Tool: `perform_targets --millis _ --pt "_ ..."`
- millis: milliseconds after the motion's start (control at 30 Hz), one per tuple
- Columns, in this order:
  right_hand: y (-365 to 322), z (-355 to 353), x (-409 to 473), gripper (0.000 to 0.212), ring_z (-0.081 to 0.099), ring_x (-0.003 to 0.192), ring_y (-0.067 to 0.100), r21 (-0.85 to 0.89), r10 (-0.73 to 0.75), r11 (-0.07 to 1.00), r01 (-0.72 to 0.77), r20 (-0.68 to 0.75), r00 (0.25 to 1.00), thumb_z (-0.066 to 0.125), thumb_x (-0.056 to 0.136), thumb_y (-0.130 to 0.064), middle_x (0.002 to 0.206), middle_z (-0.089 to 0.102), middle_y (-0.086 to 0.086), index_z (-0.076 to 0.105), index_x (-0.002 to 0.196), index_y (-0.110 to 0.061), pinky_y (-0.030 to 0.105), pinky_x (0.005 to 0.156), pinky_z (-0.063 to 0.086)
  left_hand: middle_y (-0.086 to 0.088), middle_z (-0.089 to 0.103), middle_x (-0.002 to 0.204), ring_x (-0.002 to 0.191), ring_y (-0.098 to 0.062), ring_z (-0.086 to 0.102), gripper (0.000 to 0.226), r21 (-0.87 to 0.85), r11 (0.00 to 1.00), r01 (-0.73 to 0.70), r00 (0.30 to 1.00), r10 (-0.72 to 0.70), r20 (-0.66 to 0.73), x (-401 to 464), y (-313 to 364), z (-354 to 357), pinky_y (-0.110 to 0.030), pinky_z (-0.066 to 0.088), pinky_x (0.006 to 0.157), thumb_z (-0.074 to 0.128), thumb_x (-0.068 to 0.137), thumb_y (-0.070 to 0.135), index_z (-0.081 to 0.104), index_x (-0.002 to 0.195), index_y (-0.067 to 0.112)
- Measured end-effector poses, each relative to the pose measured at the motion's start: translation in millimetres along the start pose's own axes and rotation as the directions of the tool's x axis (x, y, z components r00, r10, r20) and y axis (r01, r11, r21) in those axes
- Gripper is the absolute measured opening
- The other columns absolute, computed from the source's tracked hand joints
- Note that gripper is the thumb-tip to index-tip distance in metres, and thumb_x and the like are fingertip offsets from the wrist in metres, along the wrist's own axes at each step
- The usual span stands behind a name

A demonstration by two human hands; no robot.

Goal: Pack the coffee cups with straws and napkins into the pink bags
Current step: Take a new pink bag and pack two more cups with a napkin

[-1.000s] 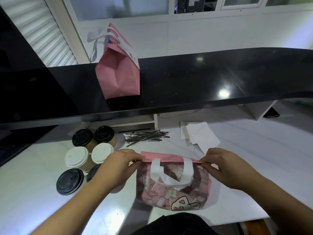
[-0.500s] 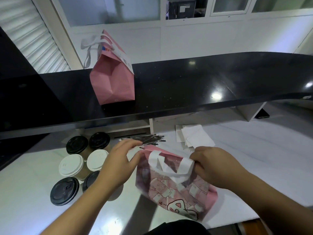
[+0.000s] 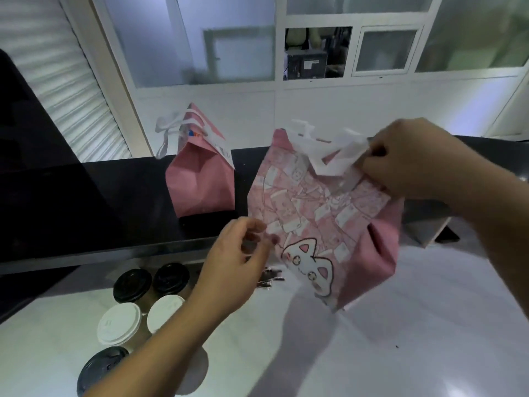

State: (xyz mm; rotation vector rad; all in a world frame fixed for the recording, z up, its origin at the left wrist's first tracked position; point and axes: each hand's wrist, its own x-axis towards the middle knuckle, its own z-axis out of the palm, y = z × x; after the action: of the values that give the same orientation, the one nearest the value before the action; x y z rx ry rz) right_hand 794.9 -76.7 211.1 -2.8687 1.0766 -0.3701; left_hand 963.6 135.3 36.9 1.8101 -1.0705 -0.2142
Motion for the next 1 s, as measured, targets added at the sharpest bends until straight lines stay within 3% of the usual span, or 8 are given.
perform_targets --millis 67,200,300,467,567,700,800,1000 --pt "-5 6 34 0.035 0.061 0.057 0.024 0.013 0.023 1.000 -0.022 -0.079 0.997 0.057 0.093 -0.033 0.063 0.066 0.008 0.070 0.070 -0.011 0.031 0.050 0.050 0.021 0.064 0.117 0.106 0.005 0.063 0.034 -0.035 0.999 0.017 0.999 -0.016 0.039 18 4 2 -0.018 0.053 0.087 0.059 0.092 0.052 0.061 0.123 0.040" --pt "-21 33 96 0.033 0.052 0.056 0.023 0.085 0.104 0.992 -0.089 -0.197 0.975 0.055 0.093 -0.029 0.065 0.056 0.009 0.053 0.067 -0.010 0.026 0.047 0.033 0.024 0.061 0.137 0.118 0.012 0.057 0.047 -0.069 0.992 0.101 0.988 -0.092 0.123 55 1 9 -0.024 0.050 0.100 0.060 0.097 0.049 0.053 0.143 0.040" --pt "-37 55 131 0.030 0.052 0.063 0.029 0.167 0.138 0.981 -0.103 -0.219 0.966 0.056 0.092 -0.024 0.072 0.054 0.009 0.044 0.068 -0.011 0.029 0.057 0.038 0.020 0.053 0.150 0.128 0.002 0.056 0.059 -0.084 0.984 0.158 0.978 -0.144 0.153 83 -5 14 -0.025 0.047 0.103 0.060 0.098 0.050 0.042 0.154 0.039" --pt "-65 84 174 0.021 0.058 0.079 0.036 0.296 0.179 0.948 -0.119 -0.185 0.966 0.056 0.092 -0.021 0.081 0.054 0.010 0.048 0.074 -0.012 0.035 0.067 0.043 0.009 0.043 0.162 0.143 -0.012 0.047 0.081 0.002 0.979 0.202 0.970 -0.201 0.136 118 -15 17 -0.035 0.041 0.116 0.053 0.088 0.055 0.029 0.162 0.032" --pt "-82 98 195 0.019 0.065 0.088 0.038 0.338 0.166 0.936 -0.098 -0.180 0.970 0.053 0.092 -0.017 0.087 0.062 0.014 0.049 0.074 -0.012 0.038 0.068 0.048 0.008 0.041 0.163 0.147 -0.012 0.041 0.076 -0.013 0.972 0.237 0.968 -0.235 0.086 133 -27 14 -0.037 0.037 0.120 0.058 0.095 0.044 0.028 0.163 0.030" --pt "-100 115 217 0.018 0.067 0.095 0.038 0.376 0.145 0.924 -0.064 -0.191 0.971 0.053 0.095 -0.026 0.103 0.070 0.017 0.060 0.090 -0.009 0.036 0.072 0.049 0.008 0.047 0.157 0.145 -0.012 0.044 0.068 -0.057 0.961 0.272 0.962 -0.273 -0.018 140 -45 15 -0.044 0.039 0.121 0.062 0.097 0.028 0.034 0.159 0.028" --pt "-104 122 226 0.018 0.067 0.096 0.037 0.409 0.173 0.909 -0.087 -0.177 0.969 0.054 0.095 -0.027 0.104 0.070 0.016 0.061 0.092 -0.010 0.033 0.070 0.044 0.008 0.048 0.156 0.142 -0.013 0.046 0.068 -0.036 0.961 0.275 0.959 -0.276 -0.057 141 -52 19 -0.045 0.041 0.119 0.063 0.096 0.027 0.035 0.158 0.027" --pt "-109 118 237 0.013 0.073 0.086 0.036 0.516 0.207 0.847 -0.131 -0.093 0.974 0.055 0.092 -0.022 0.097 0.073 0.016 0.062 0.089 -0.011 0.041 0.077 0.062 0.010 0.054 0.149 0.132 -0.013 0.054 0.069 -0.051 0.957 0.284 0.955 -0.288 -0.076 145 -51 18 -0.043 0.046 0.115 0.064 0.093 0.027 0.036 0.156 0.029"
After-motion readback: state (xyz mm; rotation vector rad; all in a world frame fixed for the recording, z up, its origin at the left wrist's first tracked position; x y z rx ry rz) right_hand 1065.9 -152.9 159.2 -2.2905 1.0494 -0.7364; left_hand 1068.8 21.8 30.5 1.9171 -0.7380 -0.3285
